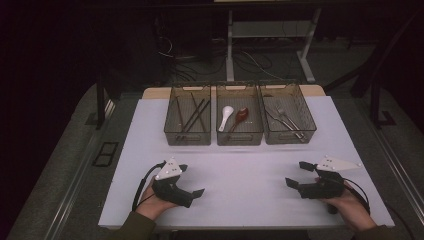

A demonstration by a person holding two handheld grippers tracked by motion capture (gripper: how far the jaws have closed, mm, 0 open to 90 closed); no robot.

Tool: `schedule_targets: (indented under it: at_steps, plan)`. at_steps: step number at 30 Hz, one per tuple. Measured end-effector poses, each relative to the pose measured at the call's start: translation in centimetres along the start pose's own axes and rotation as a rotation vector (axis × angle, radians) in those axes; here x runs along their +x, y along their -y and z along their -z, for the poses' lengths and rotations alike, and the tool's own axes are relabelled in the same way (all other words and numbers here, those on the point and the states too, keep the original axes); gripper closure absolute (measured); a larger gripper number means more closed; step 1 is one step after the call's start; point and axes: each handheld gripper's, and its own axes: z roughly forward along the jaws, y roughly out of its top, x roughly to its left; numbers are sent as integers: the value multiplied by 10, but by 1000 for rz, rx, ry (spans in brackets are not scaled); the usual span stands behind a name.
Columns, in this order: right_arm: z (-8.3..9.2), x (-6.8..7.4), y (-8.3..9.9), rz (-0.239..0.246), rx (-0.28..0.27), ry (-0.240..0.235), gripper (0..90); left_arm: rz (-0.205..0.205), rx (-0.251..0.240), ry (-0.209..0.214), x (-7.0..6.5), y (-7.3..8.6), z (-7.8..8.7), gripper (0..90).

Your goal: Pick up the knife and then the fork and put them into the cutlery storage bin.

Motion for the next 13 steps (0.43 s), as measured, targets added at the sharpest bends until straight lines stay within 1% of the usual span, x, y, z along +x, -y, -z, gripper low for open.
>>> schedule_targets:
  at_steps: [5, 13]
  plan:
    - [-1, 0, 1, 2, 9, 4, 152, -2, 3, 3, 0, 0, -1, 0]
    - [1, 0, 1, 1, 5, 4, 153, -5, 3, 6, 0, -1, -2, 0]
